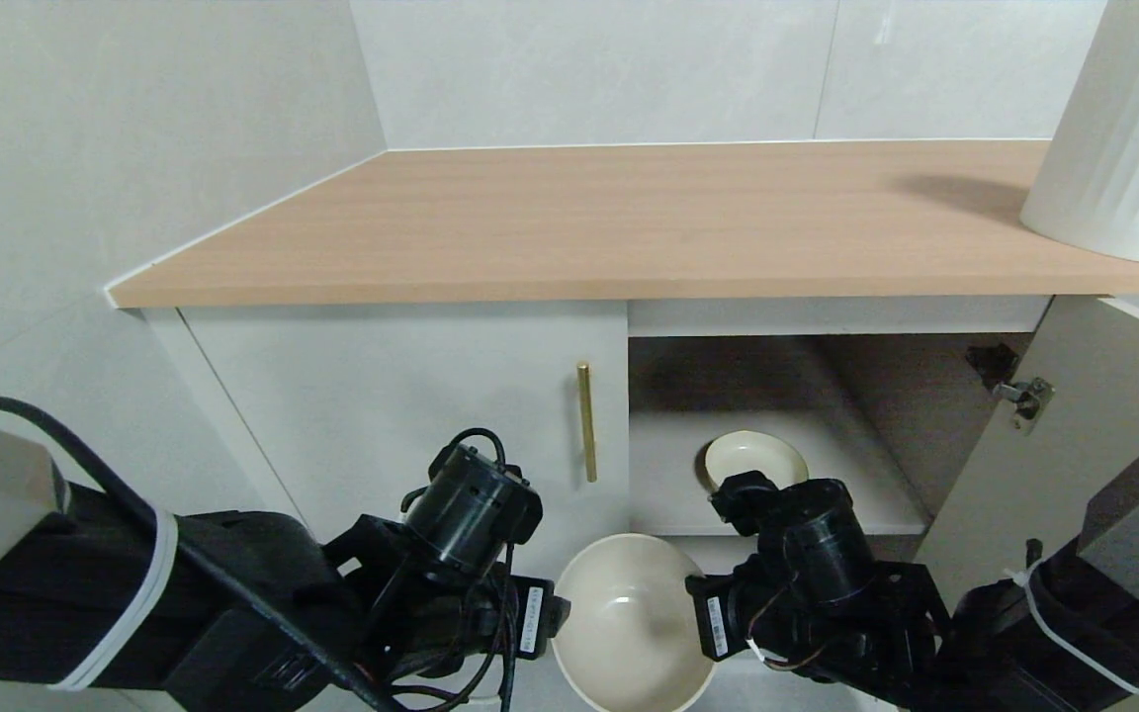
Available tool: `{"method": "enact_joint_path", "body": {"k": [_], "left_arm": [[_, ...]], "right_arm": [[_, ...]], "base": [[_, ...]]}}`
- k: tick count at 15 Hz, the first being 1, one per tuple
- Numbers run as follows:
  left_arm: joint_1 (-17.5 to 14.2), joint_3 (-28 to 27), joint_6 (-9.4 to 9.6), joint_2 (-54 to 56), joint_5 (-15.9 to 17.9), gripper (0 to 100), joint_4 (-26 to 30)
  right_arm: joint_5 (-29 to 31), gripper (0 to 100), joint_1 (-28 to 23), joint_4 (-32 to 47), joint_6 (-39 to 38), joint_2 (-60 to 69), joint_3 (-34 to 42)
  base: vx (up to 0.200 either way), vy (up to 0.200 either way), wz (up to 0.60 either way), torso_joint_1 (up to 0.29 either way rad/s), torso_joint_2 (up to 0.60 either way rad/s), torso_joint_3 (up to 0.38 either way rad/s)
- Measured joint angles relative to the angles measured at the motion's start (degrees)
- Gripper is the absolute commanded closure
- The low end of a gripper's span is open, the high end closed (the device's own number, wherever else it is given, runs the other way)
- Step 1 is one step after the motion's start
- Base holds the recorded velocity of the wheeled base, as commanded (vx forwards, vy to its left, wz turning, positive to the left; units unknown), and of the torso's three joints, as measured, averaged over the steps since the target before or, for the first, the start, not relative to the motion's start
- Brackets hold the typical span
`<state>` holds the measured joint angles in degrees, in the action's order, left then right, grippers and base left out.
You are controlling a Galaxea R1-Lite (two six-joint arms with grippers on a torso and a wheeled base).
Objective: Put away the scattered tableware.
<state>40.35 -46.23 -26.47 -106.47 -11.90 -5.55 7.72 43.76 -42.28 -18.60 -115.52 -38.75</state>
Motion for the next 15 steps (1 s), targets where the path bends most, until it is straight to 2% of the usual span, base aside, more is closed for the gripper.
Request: {"method": "enact_joint_path", "body": {"k": [7, 10, 15], "left_arm": [[0.2, -0.2, -0.13, 0.0, 0.4, 0, -0.8], [0.2, -0.4, -0.33, 0.2, 0.4, 0, -0.9], [0.1, -0.5, -0.49, 0.5, 0.3, 0, -0.9]], "right_arm": [[1.5, 100, -0.9, 0.3, 1.4, -0.9, 0.1], [5.2, 100, -3.5, 0.8, 3.6, -2.8, -0.5], [5.9, 100, -9.5, 1.3, 3.6, -4.0, -2.6]], "base": [[0.0, 0.0, 0.0, 0.0, 0.0, 0.0], [0.0, 0.0, 0.0, 0.0, 0.0, 0.0], [0.0, 0.0, 0.0, 0.0, 0.0, 0.0]]}}
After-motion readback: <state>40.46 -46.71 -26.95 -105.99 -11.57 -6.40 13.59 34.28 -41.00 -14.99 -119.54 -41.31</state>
